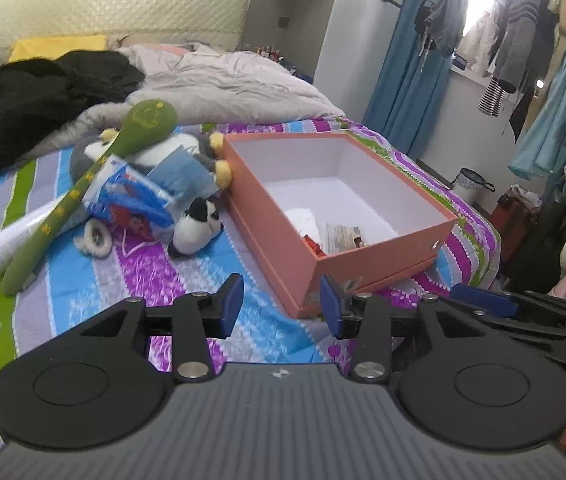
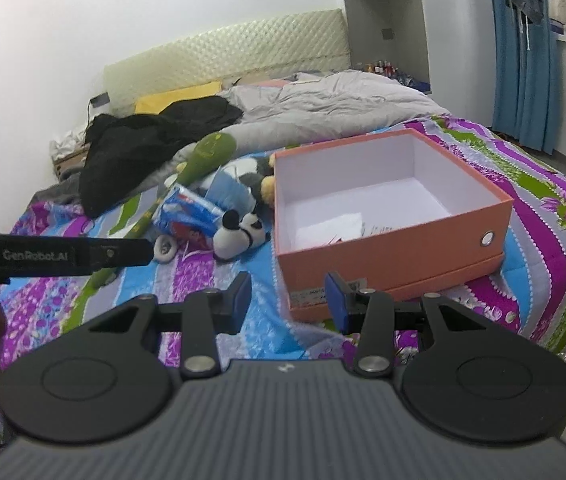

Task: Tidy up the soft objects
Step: 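Withdraw both grippers from the box back toward the pile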

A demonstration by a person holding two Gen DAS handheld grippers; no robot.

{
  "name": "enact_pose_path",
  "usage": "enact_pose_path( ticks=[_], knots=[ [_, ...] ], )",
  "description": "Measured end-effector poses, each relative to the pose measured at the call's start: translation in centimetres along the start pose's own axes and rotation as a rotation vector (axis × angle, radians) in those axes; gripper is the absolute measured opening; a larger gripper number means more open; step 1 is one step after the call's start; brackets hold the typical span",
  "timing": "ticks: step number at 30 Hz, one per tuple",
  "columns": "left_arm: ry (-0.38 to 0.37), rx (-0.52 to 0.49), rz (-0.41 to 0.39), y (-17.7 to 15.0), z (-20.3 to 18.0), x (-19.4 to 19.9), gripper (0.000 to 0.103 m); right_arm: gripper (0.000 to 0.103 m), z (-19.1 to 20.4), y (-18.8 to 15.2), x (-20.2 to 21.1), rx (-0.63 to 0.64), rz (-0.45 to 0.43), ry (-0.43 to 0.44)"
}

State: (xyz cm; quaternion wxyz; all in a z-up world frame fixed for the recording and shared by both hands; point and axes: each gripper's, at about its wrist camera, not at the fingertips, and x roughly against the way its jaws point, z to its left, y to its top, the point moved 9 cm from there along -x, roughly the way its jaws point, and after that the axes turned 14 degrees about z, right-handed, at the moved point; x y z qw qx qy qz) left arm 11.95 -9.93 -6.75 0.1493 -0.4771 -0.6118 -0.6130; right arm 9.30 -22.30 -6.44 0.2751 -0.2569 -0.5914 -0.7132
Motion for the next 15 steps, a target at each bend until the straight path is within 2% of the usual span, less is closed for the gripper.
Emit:
enact_pose_path(
  ticks=[9, 15],
  knots=[
    [0.054, 0.097, -0.018, -2.3, 4.2, 1.5, 0.050, 0.044, 3.8, -1.2, -1.5, 0.044, 0.039, 0.056],
    [0.097, 0.173, -0.026, -4.4, 7.2, 2.0, 0.052, 0.044, 6.3, -2.1, -2.2, 0.123, 0.072, 0.079]
  ],
)
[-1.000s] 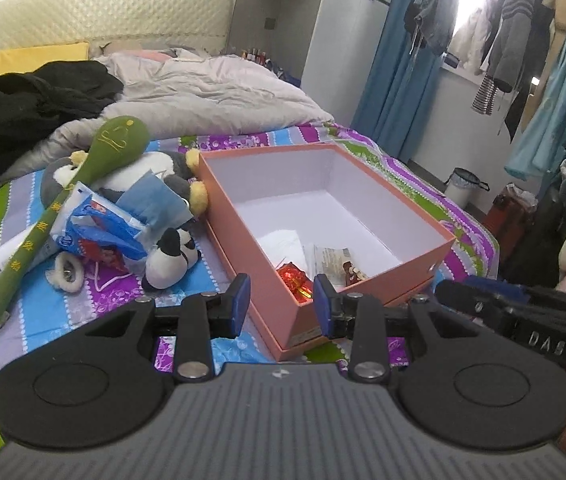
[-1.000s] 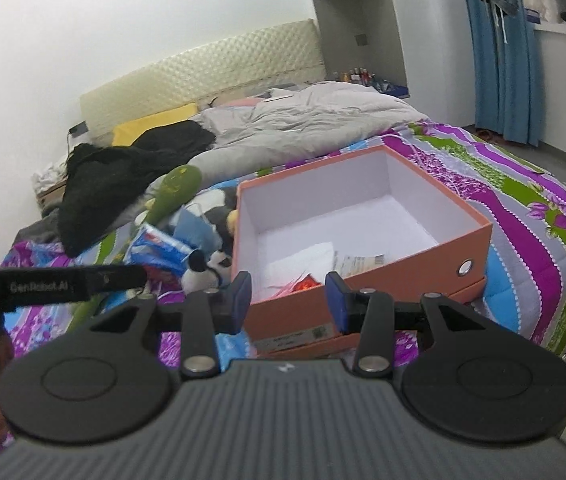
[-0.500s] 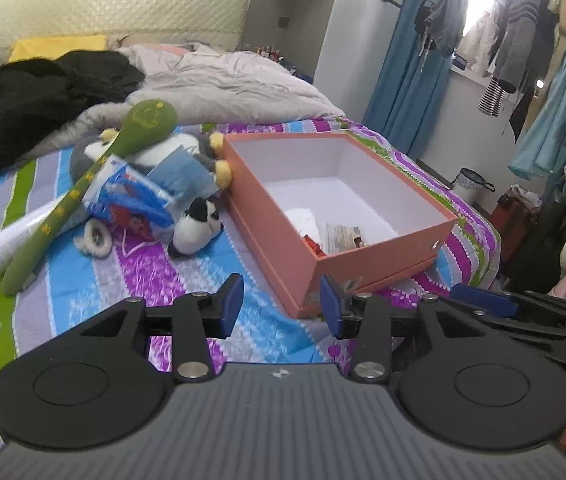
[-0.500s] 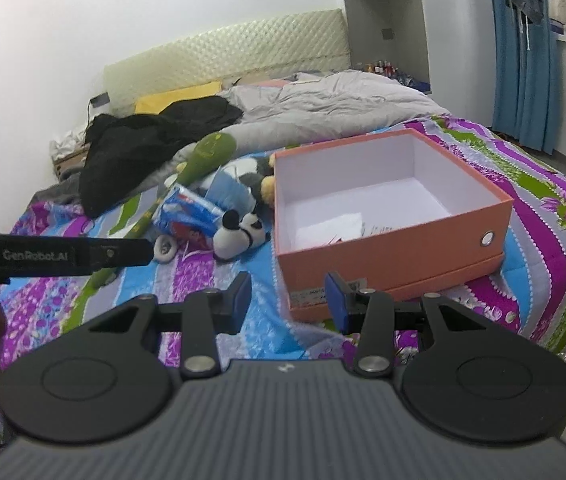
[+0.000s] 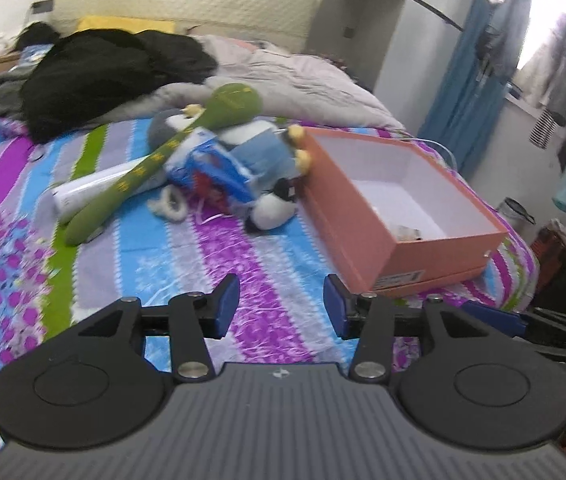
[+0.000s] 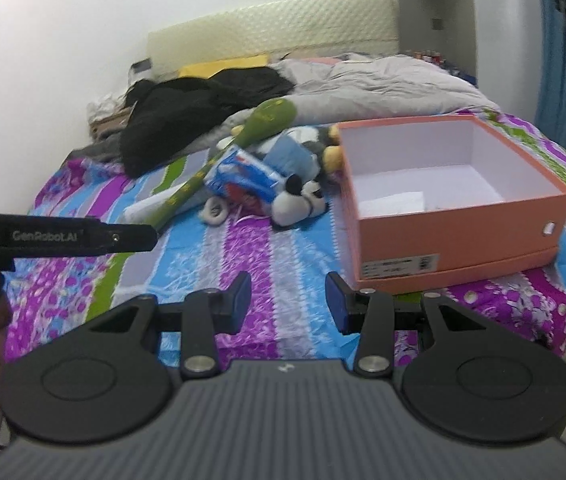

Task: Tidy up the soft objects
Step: 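Withdraw both grippers from the box back toward the pile, then grasp the white fluffy hair tie with the left gripper while the right grasps the panda plush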

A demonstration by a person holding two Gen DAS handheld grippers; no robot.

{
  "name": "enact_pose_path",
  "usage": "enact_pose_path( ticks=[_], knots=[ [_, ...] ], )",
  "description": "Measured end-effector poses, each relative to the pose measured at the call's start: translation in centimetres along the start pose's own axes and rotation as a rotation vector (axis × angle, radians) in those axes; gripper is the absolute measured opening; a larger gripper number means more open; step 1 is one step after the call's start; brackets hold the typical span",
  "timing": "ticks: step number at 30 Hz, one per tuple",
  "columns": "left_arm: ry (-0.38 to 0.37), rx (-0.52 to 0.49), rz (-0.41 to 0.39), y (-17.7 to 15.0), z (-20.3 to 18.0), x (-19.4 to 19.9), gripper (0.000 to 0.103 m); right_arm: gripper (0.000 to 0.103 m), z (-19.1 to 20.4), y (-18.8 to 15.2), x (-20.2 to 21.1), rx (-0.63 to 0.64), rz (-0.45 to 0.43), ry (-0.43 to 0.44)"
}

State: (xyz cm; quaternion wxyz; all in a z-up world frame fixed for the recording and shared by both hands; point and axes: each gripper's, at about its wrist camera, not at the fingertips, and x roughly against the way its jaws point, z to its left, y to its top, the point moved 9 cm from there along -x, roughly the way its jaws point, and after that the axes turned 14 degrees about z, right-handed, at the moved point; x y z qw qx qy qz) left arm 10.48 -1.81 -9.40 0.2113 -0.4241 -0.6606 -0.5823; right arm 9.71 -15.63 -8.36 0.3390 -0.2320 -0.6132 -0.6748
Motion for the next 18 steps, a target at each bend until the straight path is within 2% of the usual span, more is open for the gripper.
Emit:
enact_pose_path(
  ticks=[10, 18],
  knots=[
    [0.045, 0.108, 0.021, -0.7, 4.9, -2.7, 0.058, 0.044, 1.7, 1.0, -4.8, 0.034, 0.055, 0.034],
    [0.096, 0.158, 0.028, 1.4, 9.7, -8.6, 0.061, 0.045, 2.8, 3.0, -10.6, 0.068, 0.092, 0.057]
  ],
)
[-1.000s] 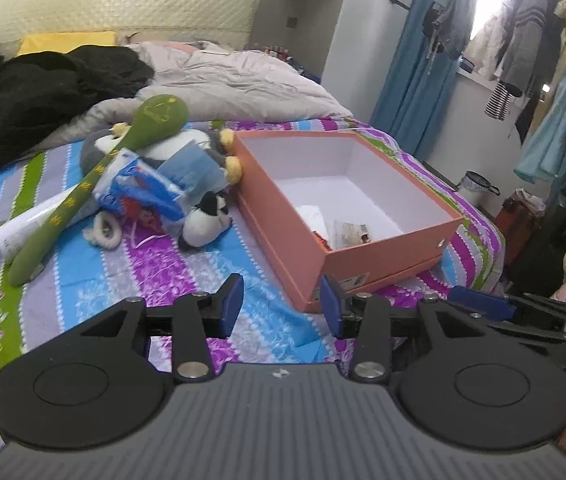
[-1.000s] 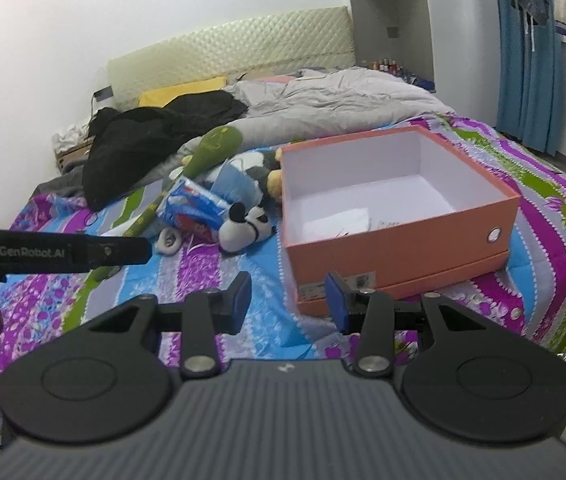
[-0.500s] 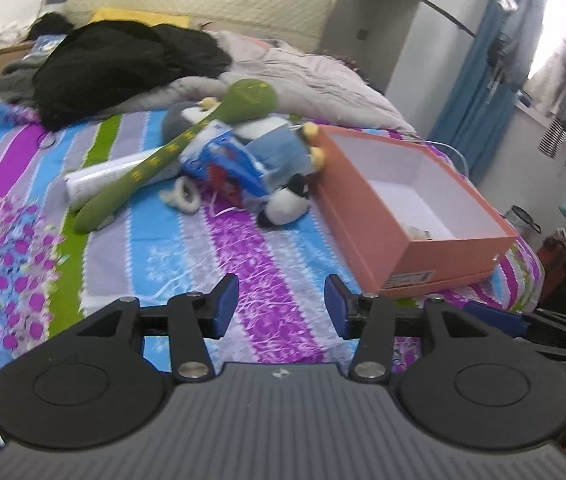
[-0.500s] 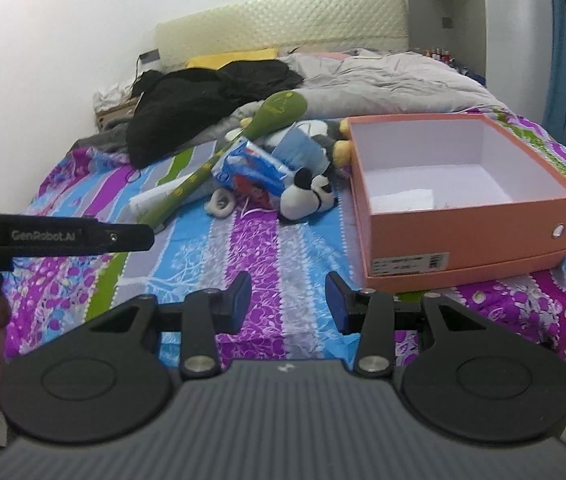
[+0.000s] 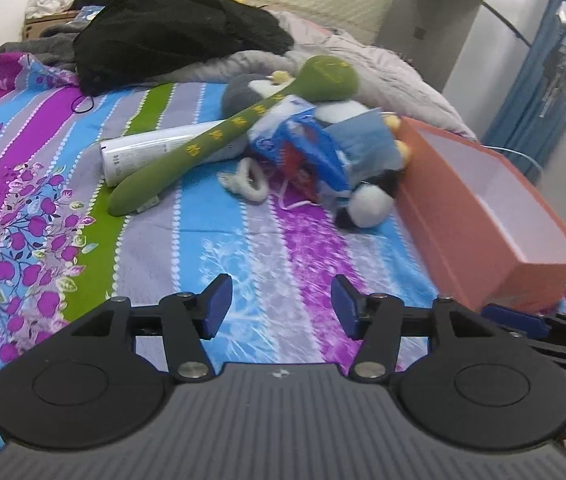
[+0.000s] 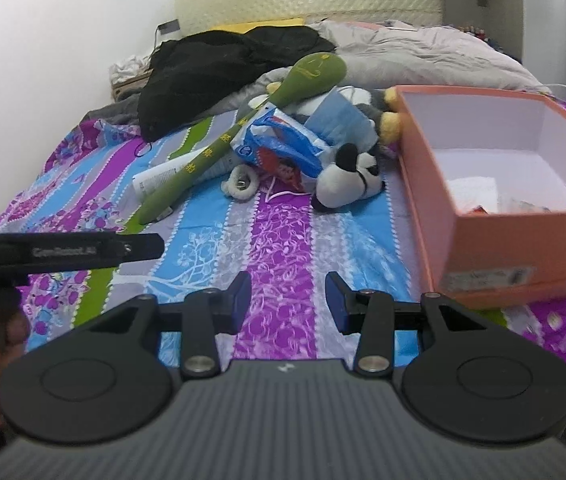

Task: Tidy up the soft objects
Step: 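Grasp the white fluffy hair tie with the left gripper while the right grasps the panda plush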

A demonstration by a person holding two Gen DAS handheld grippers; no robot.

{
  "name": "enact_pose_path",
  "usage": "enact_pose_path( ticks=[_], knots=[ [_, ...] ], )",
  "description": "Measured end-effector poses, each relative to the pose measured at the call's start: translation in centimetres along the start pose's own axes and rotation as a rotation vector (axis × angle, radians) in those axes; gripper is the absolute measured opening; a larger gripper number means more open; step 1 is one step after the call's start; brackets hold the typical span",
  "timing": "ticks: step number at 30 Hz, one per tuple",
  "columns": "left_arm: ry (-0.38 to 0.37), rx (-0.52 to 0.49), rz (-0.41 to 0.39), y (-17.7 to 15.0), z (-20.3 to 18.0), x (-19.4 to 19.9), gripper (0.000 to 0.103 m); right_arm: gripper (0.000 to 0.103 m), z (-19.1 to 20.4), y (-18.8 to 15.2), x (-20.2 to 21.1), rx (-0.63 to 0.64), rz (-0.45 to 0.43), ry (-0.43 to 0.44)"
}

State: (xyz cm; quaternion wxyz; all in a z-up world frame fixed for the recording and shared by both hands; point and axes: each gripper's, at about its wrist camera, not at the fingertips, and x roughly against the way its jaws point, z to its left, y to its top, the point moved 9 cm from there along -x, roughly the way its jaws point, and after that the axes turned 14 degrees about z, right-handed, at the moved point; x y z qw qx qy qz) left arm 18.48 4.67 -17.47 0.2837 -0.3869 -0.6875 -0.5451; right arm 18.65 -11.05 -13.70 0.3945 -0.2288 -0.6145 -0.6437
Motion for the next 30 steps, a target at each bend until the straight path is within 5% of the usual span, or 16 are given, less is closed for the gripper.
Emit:
enact_pose_path(
  ticks=[4, 11, 21, 30],
  knots=[
    [0.014, 0.020, 0.008, 1.7, 1.4, -3.6, 0.061, 0.059, -0.3, 1.5, -2.7, -0.003, 0.007, 0.000],
    [0.038, 0.000, 0.026, 5.2, 2.3, -9.4, 0.061, 0.059, -0.7, 5.2, -6.9, -0.019, 0.005, -0.023],
    [0.077, -0.044, 0.007, 10.6, 2.6, -15.5, 0.063, 0.059, -3.4, 8.6, -12.5, -0.099, 0.001, -0.204],
    [0.103, -0.073, 0.005, 12.5, 2.6, -18.9, 0.063, 0.059, -5.6, 9.0, -16.4, -0.193, 0.040, -0.187]
  ],
)
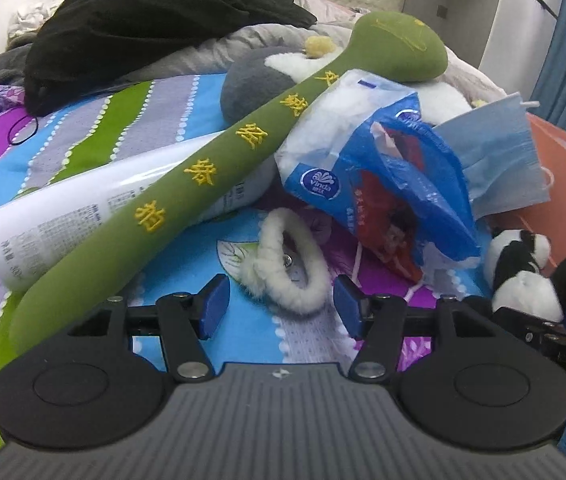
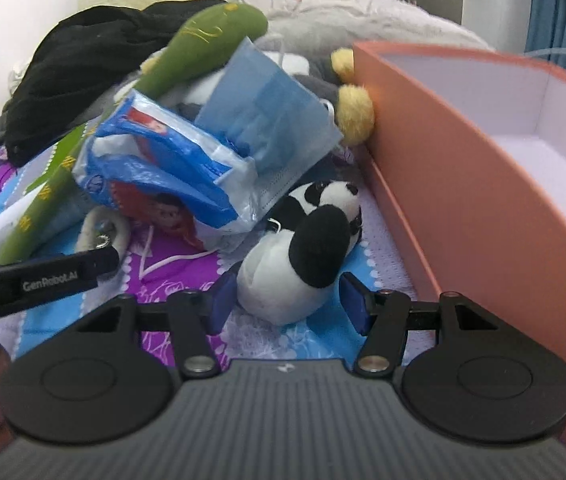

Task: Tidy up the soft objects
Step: 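Grasp the white fluffy hair tie with the left gripper while the right grasps the panda plush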

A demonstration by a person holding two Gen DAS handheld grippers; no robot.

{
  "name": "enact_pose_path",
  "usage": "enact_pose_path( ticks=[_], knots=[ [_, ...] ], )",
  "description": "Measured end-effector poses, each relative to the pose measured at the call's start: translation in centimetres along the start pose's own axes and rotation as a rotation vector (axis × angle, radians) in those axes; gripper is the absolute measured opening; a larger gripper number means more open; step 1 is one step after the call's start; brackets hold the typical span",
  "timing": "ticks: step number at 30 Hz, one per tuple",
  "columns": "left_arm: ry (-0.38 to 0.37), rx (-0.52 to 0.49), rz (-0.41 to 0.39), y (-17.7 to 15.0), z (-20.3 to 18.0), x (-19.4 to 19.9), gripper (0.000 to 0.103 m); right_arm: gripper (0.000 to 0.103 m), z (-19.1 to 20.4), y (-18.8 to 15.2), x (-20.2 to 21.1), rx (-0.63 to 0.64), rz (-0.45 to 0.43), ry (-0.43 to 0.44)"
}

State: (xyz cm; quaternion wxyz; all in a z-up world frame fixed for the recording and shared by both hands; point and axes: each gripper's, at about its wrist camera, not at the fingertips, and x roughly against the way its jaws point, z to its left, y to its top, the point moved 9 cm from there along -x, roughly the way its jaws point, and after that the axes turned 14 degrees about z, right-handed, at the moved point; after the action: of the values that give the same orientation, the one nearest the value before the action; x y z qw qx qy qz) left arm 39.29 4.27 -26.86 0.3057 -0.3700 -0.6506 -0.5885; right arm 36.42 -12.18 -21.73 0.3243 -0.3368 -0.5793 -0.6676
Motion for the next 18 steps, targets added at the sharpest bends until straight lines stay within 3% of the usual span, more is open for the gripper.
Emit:
enact_pose_path(
  ticks=[5, 10, 18],
  knots=[
    [0.010, -0.030, 0.006, 0.5, -0.3, -1.1, 0.059, 0.060, 0.6, 0.6, -1.1, 0.029, 0.008, 0.023],
    [0.001, -0.041, 0.006, 0.8, -0.5, -1.4, 0.033, 0.058, 0.9, 0.8, -1.1, 0.041, 0.002, 0.032],
    [-0.021, 0.004, 0.013, -0.7, 0.0, 0.7, 0.032, 0.054, 0.7, -0.1, 0.8, 0.051, -0.003, 0.032]
  ],
)
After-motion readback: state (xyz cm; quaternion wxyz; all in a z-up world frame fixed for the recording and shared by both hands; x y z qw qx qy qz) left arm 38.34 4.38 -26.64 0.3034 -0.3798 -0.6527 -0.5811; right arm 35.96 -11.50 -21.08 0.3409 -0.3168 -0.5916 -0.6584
